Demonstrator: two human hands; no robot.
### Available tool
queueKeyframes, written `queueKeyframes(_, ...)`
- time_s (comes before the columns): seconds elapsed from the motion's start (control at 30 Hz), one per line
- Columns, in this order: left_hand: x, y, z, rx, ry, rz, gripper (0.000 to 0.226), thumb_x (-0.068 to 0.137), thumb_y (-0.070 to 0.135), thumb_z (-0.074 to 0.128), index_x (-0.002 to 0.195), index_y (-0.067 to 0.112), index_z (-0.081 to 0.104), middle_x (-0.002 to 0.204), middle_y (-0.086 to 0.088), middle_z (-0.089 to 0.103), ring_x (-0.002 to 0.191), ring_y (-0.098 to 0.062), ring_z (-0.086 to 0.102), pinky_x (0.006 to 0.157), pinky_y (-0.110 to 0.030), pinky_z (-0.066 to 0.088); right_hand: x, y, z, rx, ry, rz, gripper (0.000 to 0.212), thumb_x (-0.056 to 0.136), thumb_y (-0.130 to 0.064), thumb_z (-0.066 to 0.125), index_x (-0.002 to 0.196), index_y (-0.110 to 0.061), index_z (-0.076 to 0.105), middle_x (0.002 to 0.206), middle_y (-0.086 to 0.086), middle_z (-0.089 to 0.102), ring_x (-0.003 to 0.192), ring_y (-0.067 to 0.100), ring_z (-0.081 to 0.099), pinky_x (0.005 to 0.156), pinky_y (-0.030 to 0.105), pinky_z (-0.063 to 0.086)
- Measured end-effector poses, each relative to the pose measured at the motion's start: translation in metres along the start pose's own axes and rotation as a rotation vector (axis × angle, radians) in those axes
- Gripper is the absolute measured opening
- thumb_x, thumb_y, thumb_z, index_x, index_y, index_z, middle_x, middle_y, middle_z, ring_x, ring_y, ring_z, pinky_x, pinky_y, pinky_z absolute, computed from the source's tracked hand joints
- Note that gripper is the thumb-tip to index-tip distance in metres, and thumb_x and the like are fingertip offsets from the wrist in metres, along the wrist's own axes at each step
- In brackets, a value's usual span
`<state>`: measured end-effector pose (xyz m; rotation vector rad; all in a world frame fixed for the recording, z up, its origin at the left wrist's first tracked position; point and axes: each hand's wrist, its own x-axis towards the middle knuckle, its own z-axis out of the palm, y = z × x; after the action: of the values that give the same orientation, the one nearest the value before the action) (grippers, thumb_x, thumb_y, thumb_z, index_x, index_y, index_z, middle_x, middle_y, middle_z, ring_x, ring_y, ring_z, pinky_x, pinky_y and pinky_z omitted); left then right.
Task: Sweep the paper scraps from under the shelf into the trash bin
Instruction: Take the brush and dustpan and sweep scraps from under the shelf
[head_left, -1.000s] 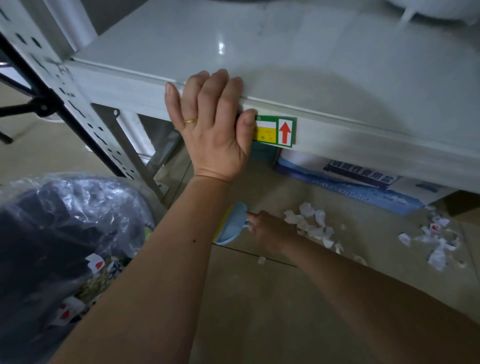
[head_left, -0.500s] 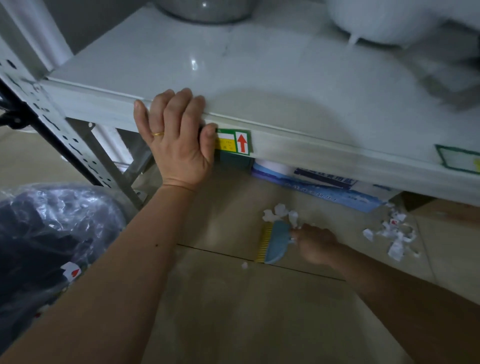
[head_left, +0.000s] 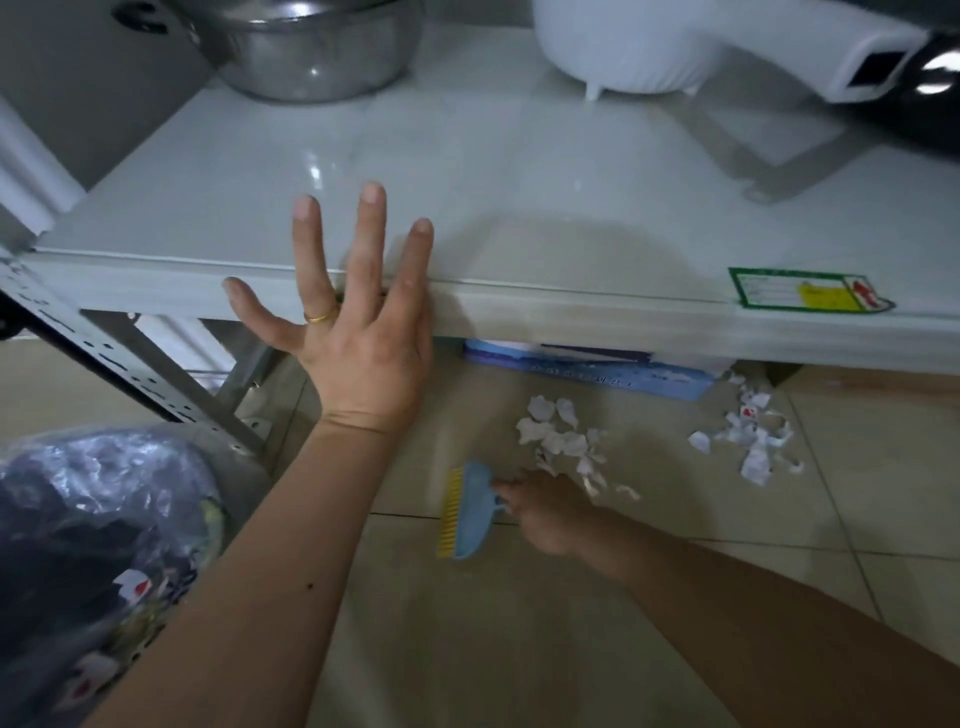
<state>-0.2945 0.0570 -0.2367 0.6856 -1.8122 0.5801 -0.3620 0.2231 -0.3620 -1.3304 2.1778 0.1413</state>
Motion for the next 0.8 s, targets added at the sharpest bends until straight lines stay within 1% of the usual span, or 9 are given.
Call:
queueKeyframes(0.1,0.005,0.016,-0.006,-0.009,-0.016,0.075,0.039,0.081,0.002,0.06,0.111,0.026,0.066,0.132,0.0,0.06,0.127,-0.033,0.038,0.113,-0.049,-0.015,0.01,-0.01,0.011,-0.029,-0.015,-0.025,0.042,0.098,-0.019,0.035,0.14,-0.025,0.039,0.137,0.012,0.049,0.123,0.032,0.048,0.099,0.041,0.039)
queueKeyframes(0.13,0.006,0.022,-0.007,-0.044,-0.035,0.098,0.038,0.082,0.001,0.058,0.11,0.025,0.066,0.131,0.0,0.061,0.127,-0.032,0.039,0.113,-0.049,-0.013,0.011,-0.01,0.013,-0.036,-0.012,-0.019,0.041,0.098,-0.018,0.035,0.139,-0.025,0.041,0.137,0.011,0.05,0.124,0.032,0.048,0.099,0.041,0.038)
queueKeyframes(0.2,0.008,0.034,-0.008,-0.131,-0.098,0.141,0.04,0.082,-0.002,0.055,0.114,0.021,0.064,0.13,-0.001,0.062,0.128,-0.029,0.042,0.115,-0.054,0.0,0.012,-0.004,0.014,-0.05,-0.012,0.004,0.041,0.098,-0.018,0.036,0.138,-0.025,0.043,0.136,0.011,0.05,0.125,0.032,0.047,0.1,0.04,0.038)
queueKeyframes(0.27,0.009,0.045,-0.008,-0.231,-0.174,0.154,0.042,0.08,-0.003,0.053,0.116,0.014,0.063,0.127,-0.005,0.064,0.125,-0.03,0.052,0.109,-0.057,0.017,0.01,0.007,0.011,-0.077,-0.015,0.035,0.045,0.097,-0.016,0.036,0.141,-0.026,0.04,0.137,0.011,0.049,0.126,0.031,0.046,0.1,0.041,0.037)
queueKeyframes(0.33,0.012,0.056,-0.007,-0.352,-0.25,0.134,0.037,0.084,0.001,0.046,0.117,0.008,0.062,0.123,-0.009,0.066,0.119,-0.028,0.06,0.107,-0.054,0.023,0.006,0.023,0.007,-0.094,-0.005,0.066,0.048,0.096,-0.012,0.037,0.142,-0.025,0.038,0.137,0.011,0.048,0.124,0.03,0.048,0.097,0.041,0.039)
queueKeyframes(0.4,0.014,0.068,-0.007,-0.421,-0.298,0.096,0.038,0.096,0.014,0.034,0.118,0.006,0.063,0.119,-0.01,0.068,0.114,-0.026,0.063,0.107,-0.051,0.025,-0.001,0.042,0.003,-0.105,0.008,0.091,0.047,0.095,-0.009,0.037,0.14,-0.023,0.039,0.137,0.011,0.048,0.122,0.03,0.05,0.096,0.039,0.041)
queueKeyframes(0.5,0.015,0.084,-0.006,-0.405,-0.303,0.076,0.047,0.099,0.028,0.026,0.116,0.007,0.064,0.115,-0.006,0.071,0.113,-0.024,0.064,0.106,-0.052,0.027,-0.014,0.071,-0.001,-0.134,-0.002,0.166,0.046,0.096,-0.013,0.038,0.141,-0.025,0.038,0.137,0.009,0.047,0.124,0.028,0.049,0.098,0.039,0.04)
queueKeyframes(0.67,0.015,0.101,-0.006,-0.367,-0.236,0.082,0.047,0.099,0.029,0.026,0.114,0.009,0.066,0.113,-0.003,0.071,0.114,-0.024,0.063,0.106,-0.056,0.02,-0.029,0.103,-0.008,-0.145,-0.024,0.25,0.05,0.097,-0.016,0.036,0.146,-0.025,0.03,0.135,0.01,0.046,0.122,0.027,0.048,0.097,0.038,0.041)
queueKeyframes(0.8,0.014,0.113,-0.005,-0.347,-0.193,0.061,0.046,0.098,0.03,0.028,0.111,0.011,0.068,0.109,0.0,0.073,0.11,-0.024,0.064,0.105,-0.054,0.02,-0.025,0.1,-0.019,-0.09,0.071,0.185,0.052,0.098,-0.019,0.036,0.148,-0.023,0.026,0.142,0.01,0.042,0.125,0.029,0.046,0.098,0.039,0.041)
